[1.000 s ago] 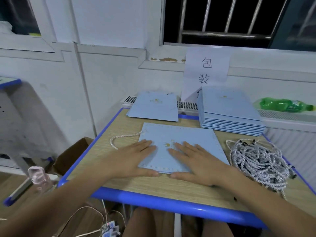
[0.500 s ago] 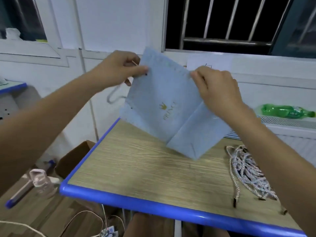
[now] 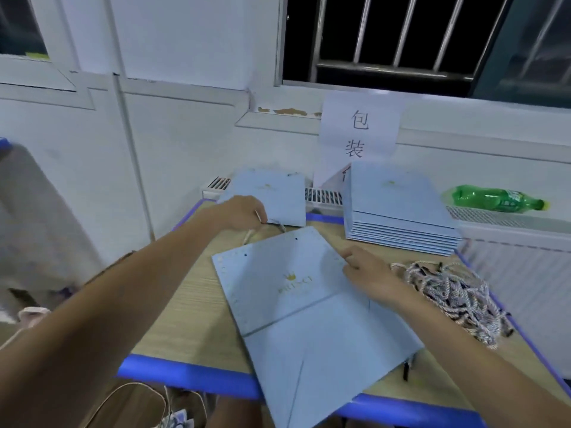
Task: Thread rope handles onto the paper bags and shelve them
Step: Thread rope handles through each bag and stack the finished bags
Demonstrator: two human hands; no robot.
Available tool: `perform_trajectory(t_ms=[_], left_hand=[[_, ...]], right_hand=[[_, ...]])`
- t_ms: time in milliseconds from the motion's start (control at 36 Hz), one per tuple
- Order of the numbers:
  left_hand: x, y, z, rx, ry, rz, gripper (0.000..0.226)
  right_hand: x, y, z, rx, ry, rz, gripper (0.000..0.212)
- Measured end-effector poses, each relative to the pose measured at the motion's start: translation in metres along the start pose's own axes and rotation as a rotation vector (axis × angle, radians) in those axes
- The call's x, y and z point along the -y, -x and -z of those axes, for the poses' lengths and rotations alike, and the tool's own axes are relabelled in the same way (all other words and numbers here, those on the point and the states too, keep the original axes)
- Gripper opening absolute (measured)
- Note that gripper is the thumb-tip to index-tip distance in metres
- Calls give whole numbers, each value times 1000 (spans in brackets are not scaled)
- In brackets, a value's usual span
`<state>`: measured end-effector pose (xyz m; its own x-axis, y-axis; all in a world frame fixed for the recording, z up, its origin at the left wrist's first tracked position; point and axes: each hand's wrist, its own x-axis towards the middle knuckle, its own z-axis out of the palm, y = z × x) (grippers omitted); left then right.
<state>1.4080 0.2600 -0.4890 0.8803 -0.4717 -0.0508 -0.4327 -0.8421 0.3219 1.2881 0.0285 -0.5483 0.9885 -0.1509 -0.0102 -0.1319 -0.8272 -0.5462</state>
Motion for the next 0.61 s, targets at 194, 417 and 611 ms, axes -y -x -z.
perform_trajectory(t_ms=[194, 417, 611], left_hand=[[17, 24, -51, -62, -15, -52, 36], [20, 45, -80, -367, 23, -25, 44], [28, 59, -66, -398, -70, 87, 40]], right_hand=[[2, -14, -8, -37, 154, 144, 22], [-3, -5, -14, -130, 144, 264, 21], [-17, -3, 45, -252, 430, -48, 33]])
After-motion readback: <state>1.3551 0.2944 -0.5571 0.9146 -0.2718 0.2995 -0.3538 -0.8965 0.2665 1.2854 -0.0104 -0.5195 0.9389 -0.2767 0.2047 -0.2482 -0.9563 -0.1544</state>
